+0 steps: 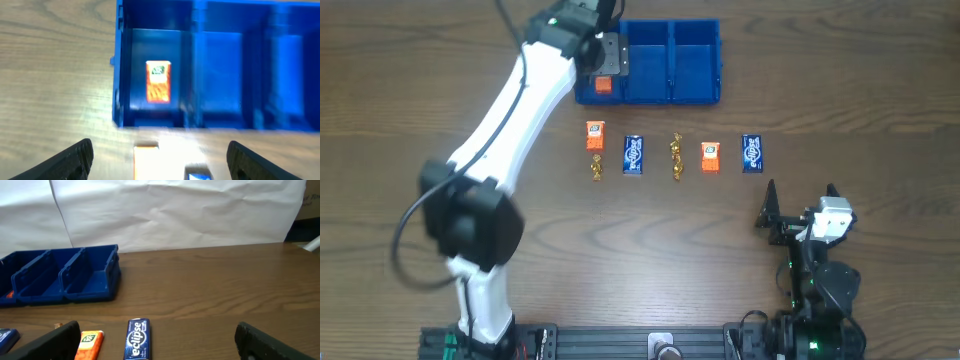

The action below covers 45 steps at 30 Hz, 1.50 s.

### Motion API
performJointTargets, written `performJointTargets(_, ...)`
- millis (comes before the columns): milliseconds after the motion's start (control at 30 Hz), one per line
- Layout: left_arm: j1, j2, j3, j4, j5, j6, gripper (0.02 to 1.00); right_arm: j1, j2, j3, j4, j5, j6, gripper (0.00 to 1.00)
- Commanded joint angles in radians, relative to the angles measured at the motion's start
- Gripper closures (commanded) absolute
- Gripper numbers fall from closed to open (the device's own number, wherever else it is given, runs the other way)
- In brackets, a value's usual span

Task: Sort Candies Into Trays

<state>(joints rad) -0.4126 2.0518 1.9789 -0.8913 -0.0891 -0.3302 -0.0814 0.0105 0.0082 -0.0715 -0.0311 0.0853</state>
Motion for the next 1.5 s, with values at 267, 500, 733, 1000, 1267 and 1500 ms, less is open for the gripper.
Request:
performJointTargets(267, -0.064, -0.231, -0.497, 0.150, 0.000, -0.083, 0.194, -0.004, -0.008, 0.000, -0.010, -0.008, -0.015, 0.003)
performJointTargets(500, -0.064, -0.147, -0.552, 0.256, 0.004, -0.090, 0.211, -0.004, -0.008, 0.000, -0.010, -0.008, -0.015, 0.003)
performJointTargets(733, -0.058, -0.059, -0.552, 0.306, 0.000, -0.109, 0.235, -0.004, -0.008, 0.000, -0.010, -0.008, -0.015, 0.003)
performJointTargets(1000, -0.033, -0.009, -0.552, 0.305, 0.016, -0.124, 0.235, -0.004, -0.008, 0.000, -0.010, -0.008, -0.015, 0.003)
performJointTargets(1267, -0.013, 0.017, -0.552, 0.306, 0.032, -0.123, 0.251, -0.004, -0.008, 0.000, -0.010, -0.008, -0.015, 0.003)
performJointTargets(1500, -0.007, 0.060, -0.552, 0.340, 0.045, -0.080, 0.288, -0.004, -0.008, 0.000, -0.010, -0.008, -0.015, 0.003)
